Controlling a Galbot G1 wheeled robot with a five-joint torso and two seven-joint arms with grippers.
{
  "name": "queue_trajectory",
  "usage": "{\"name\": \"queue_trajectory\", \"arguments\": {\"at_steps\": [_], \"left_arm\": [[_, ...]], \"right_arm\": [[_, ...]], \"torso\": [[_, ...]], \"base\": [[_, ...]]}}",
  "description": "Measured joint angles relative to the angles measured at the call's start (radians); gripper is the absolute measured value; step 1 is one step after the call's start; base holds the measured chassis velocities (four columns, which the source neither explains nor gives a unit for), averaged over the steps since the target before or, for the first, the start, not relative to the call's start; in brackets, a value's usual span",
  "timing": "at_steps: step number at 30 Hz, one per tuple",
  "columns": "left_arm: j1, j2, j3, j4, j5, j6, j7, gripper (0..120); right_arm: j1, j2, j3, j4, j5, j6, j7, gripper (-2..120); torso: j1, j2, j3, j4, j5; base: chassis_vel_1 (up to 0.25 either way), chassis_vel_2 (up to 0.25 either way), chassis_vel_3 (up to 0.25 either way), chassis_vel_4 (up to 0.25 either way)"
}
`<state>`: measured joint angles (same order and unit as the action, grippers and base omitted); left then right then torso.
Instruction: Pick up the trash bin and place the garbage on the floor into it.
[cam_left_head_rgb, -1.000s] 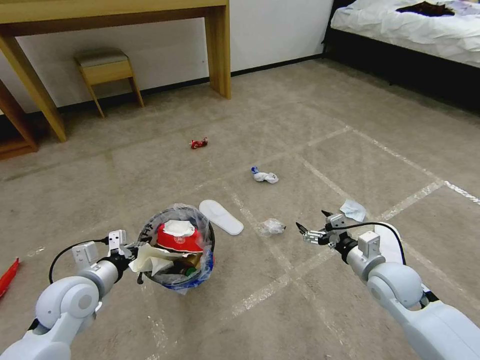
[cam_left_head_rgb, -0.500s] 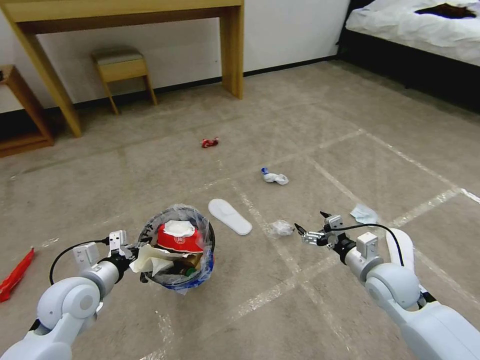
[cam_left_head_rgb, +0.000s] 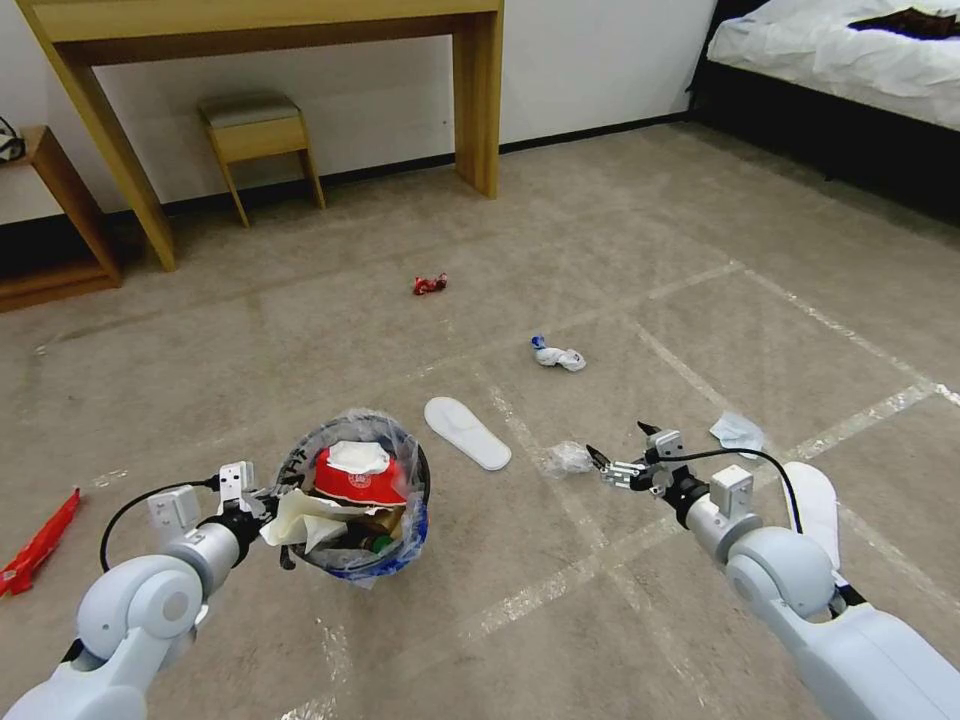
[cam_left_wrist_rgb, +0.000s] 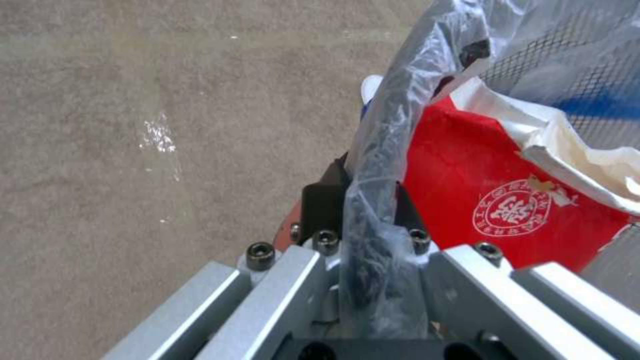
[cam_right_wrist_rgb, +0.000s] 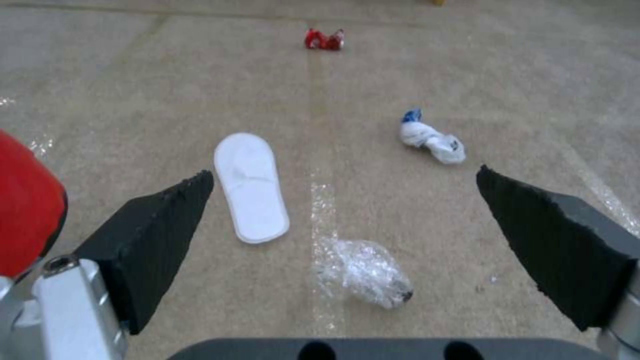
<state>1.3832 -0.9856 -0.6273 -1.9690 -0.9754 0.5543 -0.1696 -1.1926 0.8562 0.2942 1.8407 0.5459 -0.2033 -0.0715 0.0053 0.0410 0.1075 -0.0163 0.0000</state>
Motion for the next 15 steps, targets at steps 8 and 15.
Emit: {"name": "queue_trajectory", "arguments": {"at_steps": [8,15], "left_arm": [[-0.003,0.001,-0.001,0.001,-0.003,-0.005,-0.001,1],[-0.002,-0.005,0.001,0.001,-0.001,-0.007,0.000,1]], "right_arm": [[0.003,0.007,0.000,0.002,0.007,-0.012,-0.002,100],[-0.004,0.006,0.006,0.005,0.011,-0.015,-0.001,100]], "torso": [[0.000,0.000,0.000,0.0000,0.0001],[0.000,0.000,0.000,0.0000,0.0000]], "base": [[0.000,0.000,0.000,0.000],[-0.053,0.057,0.062,-0.053]]}}
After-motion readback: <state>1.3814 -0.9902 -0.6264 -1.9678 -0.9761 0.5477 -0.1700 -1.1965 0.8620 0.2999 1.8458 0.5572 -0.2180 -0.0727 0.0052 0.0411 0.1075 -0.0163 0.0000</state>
